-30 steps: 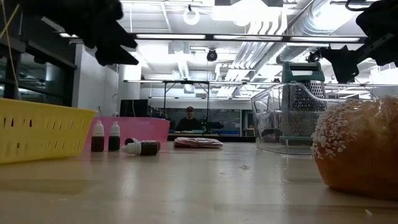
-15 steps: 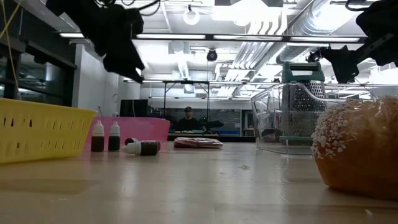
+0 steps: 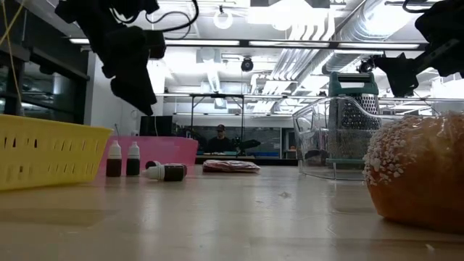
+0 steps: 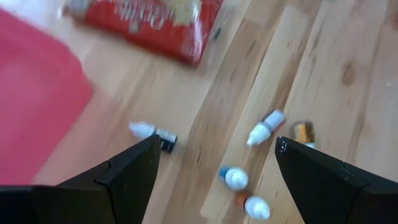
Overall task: Pick & Place Food Item
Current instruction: Put the blue food coloring bottle into the yellow bin
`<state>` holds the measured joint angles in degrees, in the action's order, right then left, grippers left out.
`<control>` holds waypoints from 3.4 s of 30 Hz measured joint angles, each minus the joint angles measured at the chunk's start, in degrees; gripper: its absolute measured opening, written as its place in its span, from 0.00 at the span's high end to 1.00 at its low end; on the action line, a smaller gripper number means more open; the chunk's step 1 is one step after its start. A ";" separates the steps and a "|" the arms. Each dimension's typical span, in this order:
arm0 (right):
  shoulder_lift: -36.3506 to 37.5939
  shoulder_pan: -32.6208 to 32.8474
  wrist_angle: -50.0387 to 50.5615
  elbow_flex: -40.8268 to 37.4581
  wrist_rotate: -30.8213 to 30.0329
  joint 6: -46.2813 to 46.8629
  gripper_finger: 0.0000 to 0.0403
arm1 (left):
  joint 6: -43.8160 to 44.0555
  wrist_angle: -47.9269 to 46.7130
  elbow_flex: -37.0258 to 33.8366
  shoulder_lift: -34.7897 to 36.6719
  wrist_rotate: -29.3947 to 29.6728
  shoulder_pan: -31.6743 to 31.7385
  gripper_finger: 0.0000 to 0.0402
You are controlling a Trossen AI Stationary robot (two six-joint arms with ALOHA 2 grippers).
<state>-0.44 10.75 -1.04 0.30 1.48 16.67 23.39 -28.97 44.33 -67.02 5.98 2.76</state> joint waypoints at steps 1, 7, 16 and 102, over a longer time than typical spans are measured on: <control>-0.01 0.00 0.00 0.00 -0.01 0.01 0.14 | 1.19 -1.25 0.45 -0.64 -0.10 0.00 0.23; -0.01 -0.01 0.00 0.00 0.00 0.02 0.14 | 9.68 -8.19 5.24 -4.96 -0.09 -0.51 0.23; 0.01 0.01 0.00 0.02 0.00 0.00 0.14 | 12.15 -18.46 14.62 -13.31 0.13 -1.57 0.24; -0.75 0.01 -0.42 0.01 0.00 0.01 0.14 | 14.50 -17.51 17.32 -30.32 -3.98 -5.03 0.72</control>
<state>-1.19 10.76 -1.45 0.30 1.48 16.67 37.88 -46.48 61.65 -97.34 2.00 -2.26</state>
